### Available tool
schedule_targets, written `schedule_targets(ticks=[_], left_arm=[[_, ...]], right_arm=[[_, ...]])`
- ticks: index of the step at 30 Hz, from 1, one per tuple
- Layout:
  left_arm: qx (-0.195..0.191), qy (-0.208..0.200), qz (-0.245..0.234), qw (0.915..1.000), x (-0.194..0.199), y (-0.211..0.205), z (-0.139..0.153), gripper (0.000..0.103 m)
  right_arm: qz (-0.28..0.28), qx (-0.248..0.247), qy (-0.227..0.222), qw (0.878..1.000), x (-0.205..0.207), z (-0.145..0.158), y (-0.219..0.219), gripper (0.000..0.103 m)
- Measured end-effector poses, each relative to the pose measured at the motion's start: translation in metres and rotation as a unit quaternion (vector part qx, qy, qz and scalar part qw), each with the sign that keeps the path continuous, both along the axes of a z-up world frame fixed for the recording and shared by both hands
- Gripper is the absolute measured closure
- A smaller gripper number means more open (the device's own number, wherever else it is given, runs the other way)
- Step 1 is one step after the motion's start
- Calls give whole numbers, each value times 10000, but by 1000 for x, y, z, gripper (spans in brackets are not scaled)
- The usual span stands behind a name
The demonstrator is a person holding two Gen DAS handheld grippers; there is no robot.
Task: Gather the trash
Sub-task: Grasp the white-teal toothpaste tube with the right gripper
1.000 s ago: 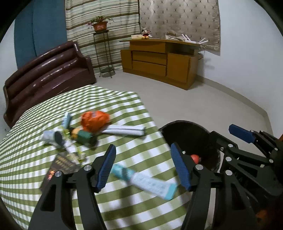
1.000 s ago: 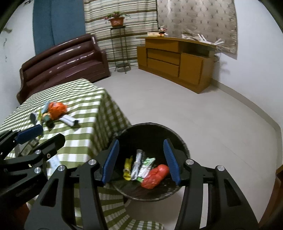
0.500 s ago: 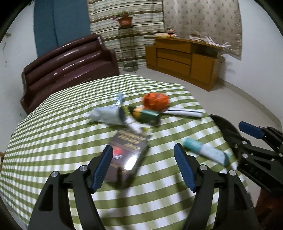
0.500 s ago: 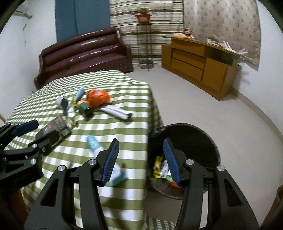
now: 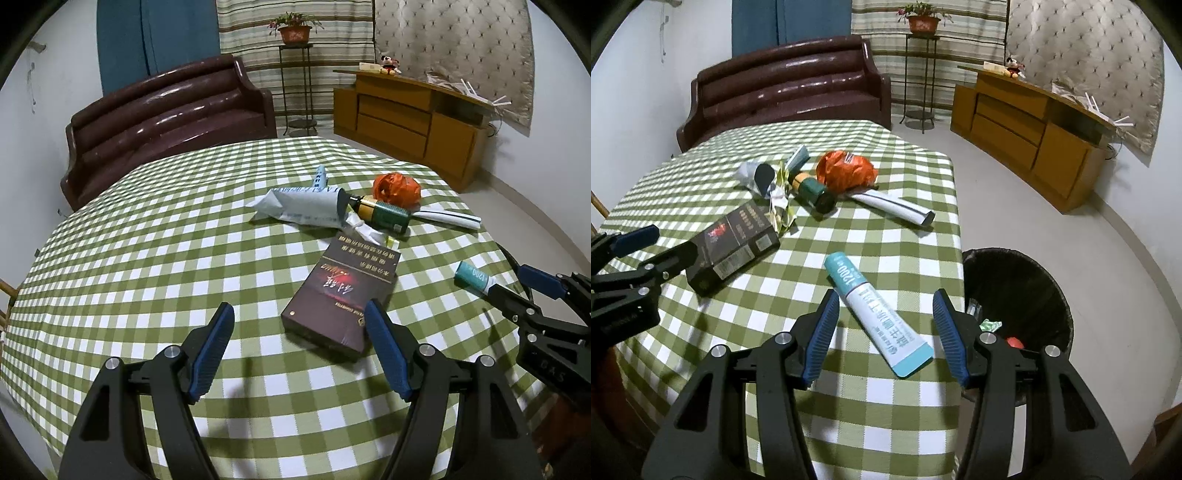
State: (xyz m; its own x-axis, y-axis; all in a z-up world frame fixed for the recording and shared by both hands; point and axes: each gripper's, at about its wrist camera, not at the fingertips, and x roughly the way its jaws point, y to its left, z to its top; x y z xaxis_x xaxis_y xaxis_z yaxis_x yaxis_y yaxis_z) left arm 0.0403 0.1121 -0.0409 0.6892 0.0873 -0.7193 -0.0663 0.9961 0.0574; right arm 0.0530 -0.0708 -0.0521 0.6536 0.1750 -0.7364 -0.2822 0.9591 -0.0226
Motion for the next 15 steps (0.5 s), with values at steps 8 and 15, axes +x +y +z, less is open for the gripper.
schedule_targets(ticks=[8, 15], left_arm=[[-72, 49, -124, 9999, -2, 5, -4, 30], [-131, 72, -231, 9996, 2, 6, -4, 30]], right_arm=[[16, -198, 102, 9998, -2, -5, 12, 67], [-47, -199, 107, 9997, -2, -5, 17, 80]])
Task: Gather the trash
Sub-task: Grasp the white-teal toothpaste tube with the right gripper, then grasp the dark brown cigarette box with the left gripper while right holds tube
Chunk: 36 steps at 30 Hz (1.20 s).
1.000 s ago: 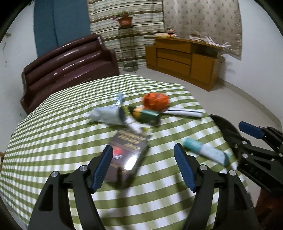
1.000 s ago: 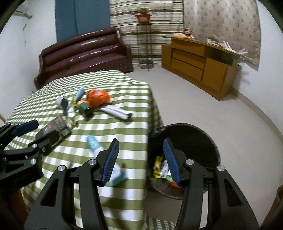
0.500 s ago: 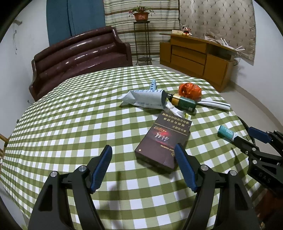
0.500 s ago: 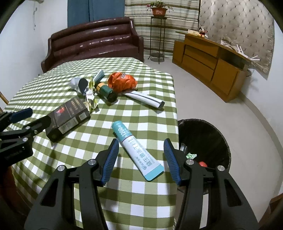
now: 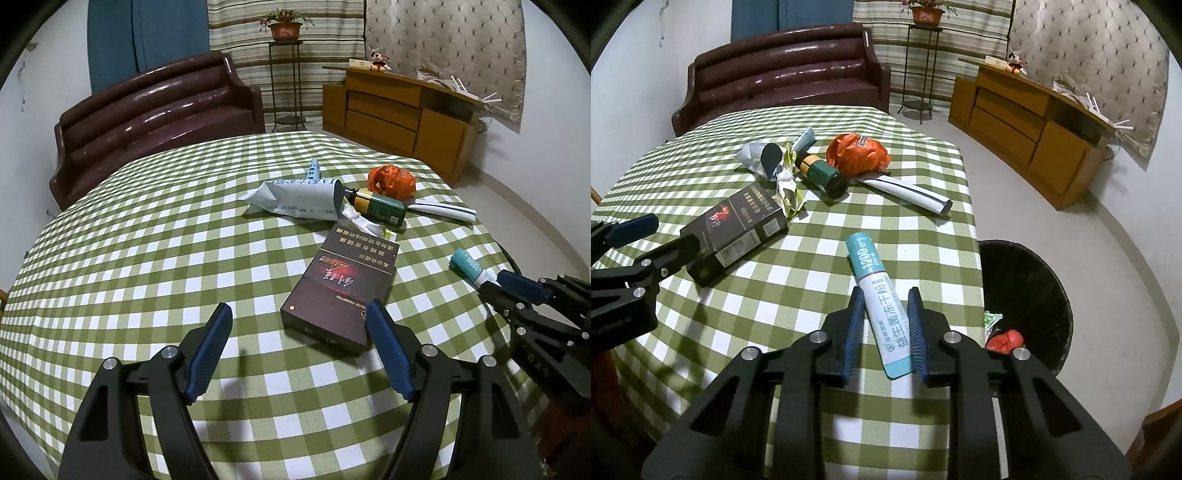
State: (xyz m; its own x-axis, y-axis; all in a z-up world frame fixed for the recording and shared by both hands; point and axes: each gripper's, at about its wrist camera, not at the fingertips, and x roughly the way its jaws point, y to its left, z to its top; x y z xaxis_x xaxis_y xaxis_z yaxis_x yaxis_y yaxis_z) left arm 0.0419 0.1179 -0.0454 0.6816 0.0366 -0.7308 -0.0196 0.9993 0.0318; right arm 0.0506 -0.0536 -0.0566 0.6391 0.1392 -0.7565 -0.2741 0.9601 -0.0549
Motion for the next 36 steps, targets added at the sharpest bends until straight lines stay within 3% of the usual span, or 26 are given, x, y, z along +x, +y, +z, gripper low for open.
schedule_targets(ticks=[20, 29, 31, 36], left_arm=[[134, 94, -546, 9984, 36, -16, -4, 27], [80, 363, -705, 9968, 49, -20, -19, 27], [65, 382, -737, 9965, 49, -20, -20, 34], [51, 375, -802, 9961, 47, -22, -21, 38]], right_arm=[[-185, 266, 61, 9995, 10, 0, 1, 83], [-199, 298, 50, 9993, 10, 0, 0, 83], [-204, 305, 52, 9993, 10, 0, 0, 83], [-218, 324, 35, 9992, 10, 0, 0, 83]])
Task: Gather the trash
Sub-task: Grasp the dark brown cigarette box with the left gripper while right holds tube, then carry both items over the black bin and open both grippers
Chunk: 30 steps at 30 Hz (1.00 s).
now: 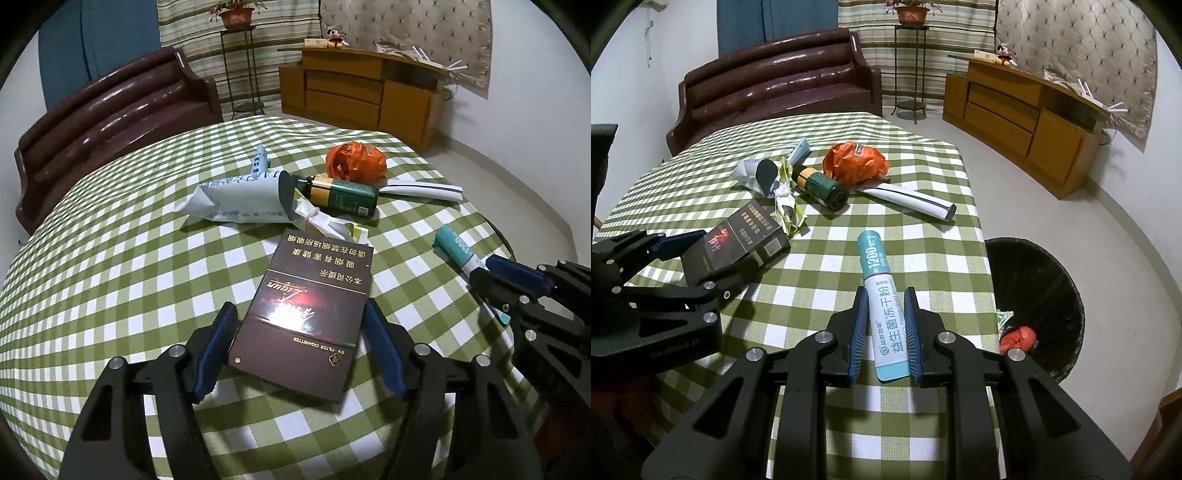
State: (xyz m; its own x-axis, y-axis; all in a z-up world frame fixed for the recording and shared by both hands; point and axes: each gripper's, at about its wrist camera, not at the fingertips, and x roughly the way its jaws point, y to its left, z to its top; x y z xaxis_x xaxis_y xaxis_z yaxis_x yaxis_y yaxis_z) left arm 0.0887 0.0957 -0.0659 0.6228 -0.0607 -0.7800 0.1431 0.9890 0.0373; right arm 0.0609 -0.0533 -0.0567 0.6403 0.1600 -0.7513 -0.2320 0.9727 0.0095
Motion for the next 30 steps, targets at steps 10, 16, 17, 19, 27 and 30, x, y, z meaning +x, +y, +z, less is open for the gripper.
schedule_targets(ticks=[10, 16, 17, 19, 27, 30], left_arm=[[-15, -177, 40, 9998, -14, 0, 5, 45], [-126, -301, 142, 9994, -24, 0, 15, 45], [-141, -332, 157, 9992, -26, -1, 17, 45], [-174, -397, 187, 9989, -28, -2, 22, 45], [-277, -650, 180, 9973, -31, -17, 39, 45], [-304, -644, 138, 9974, -25, -25, 40, 45]], right_arm=[[-30, 49, -49, 10000, -2, 1, -1, 83], [-49, 99, -115, 9999, -4, 6, -4, 84], [-52, 106, -125, 9999, -5, 7, -5, 84], [-71, 126, -157, 9998, -6, 9, -7, 84], [-264, 148, -331, 9990, -8, 21, -27, 84], [-395, 136, -384, 9984, -6, 25, -40, 84]])
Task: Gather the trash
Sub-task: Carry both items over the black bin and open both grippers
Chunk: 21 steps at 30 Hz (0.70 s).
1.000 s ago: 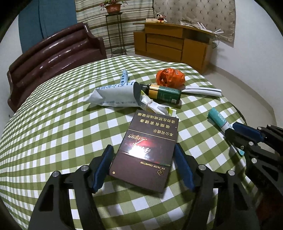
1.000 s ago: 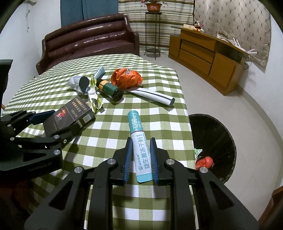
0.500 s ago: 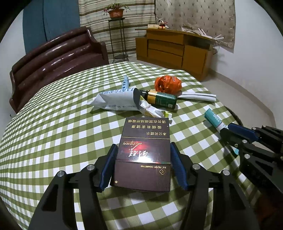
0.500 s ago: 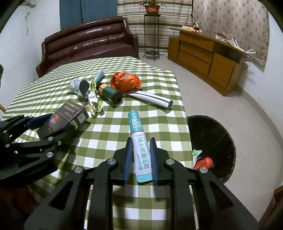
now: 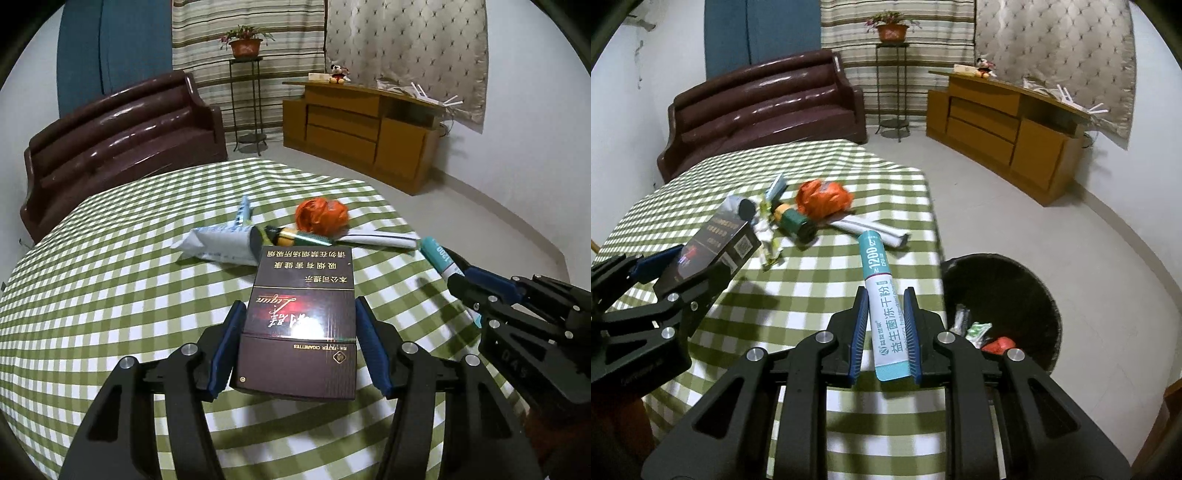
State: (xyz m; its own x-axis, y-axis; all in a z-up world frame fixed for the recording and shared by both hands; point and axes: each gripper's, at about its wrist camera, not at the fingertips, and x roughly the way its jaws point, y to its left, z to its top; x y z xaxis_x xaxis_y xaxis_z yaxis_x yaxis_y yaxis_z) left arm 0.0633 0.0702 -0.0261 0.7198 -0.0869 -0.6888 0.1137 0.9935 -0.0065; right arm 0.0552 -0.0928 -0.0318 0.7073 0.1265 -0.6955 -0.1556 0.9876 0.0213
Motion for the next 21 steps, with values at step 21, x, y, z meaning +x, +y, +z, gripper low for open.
schedule_targets(ticks=[21], left_arm=[[99, 19, -844, 9964, 26, -107, -4, 45]], right_arm=[[-847, 57, -49, 9964, 16, -6, -92, 84]])
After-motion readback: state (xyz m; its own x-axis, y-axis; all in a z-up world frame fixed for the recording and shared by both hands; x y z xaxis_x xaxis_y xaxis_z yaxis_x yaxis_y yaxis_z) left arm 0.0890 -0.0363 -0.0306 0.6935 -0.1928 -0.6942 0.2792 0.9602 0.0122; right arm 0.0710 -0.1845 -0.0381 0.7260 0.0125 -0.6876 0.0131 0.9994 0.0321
